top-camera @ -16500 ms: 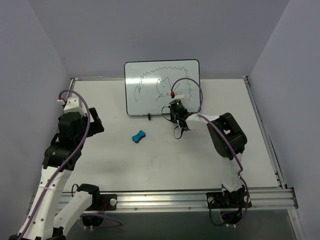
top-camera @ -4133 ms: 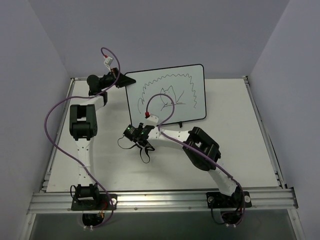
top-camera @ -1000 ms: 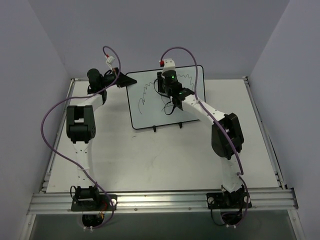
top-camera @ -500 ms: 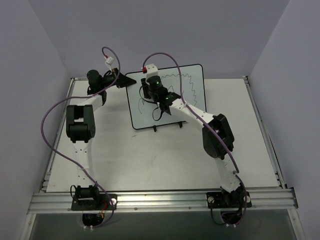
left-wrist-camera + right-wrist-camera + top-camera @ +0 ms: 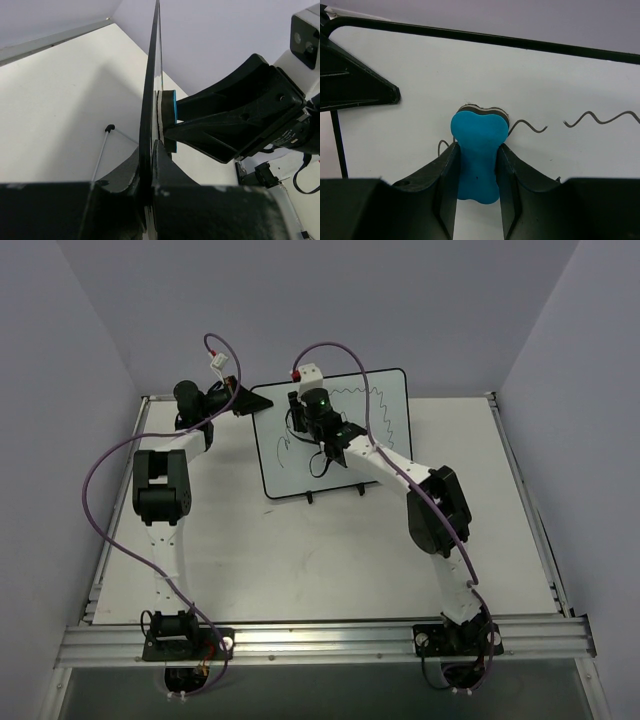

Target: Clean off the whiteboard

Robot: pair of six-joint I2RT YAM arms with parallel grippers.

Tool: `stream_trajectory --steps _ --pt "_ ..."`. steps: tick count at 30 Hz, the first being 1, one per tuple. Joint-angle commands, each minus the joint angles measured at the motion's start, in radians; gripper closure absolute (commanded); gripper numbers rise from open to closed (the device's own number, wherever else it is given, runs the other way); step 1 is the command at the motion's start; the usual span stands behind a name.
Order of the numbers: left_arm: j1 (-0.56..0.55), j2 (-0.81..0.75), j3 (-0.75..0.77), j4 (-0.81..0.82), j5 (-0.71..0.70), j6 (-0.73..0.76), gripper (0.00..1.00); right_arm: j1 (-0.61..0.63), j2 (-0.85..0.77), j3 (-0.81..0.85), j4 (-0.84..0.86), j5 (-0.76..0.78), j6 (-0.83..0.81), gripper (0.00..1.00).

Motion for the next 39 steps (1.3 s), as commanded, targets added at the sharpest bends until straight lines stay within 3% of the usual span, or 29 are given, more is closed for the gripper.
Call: stream_trajectory --steps 1,7,9,21,25,34,39 --pt "-0.02 -0.007 0.002 0.196 0.131 0.183 0.98 0.052 -0.019 -0.113 -0.028 0.109 -0.013 1.0" --pt "-0.02 -0.003 0.009 0.219 0.134 0.161 0.98 0.112 -0.051 -0.337 0.097 0.097 0.03 1.0" --pt "-0.02 -0.003 0.011 0.224 0.136 0.155 0.98 0.117 -0.043 -0.341 0.099 0.097 0.027 1.0" --pt "-0.026 -0.016 0.005 0.235 0.136 0.149 0.98 0.013 0.033 0.045 -0.075 0.168 -0.051 1.0" --pt "-0.027 -0.016 0.006 0.233 0.137 0.147 0.98 -0.024 0.052 0.095 -0.095 0.168 -0.057 1.0" --pt "-0.027 -0.012 0.013 0.241 0.139 0.14 0.98 0.031 0.03 -0.04 -0.016 0.019 -0.122 1.0" --pt "-0.027 -0.013 0.013 0.241 0.14 0.138 0.98 0.089 -0.022 -0.212 0.065 0.016 -0.111 1.0"
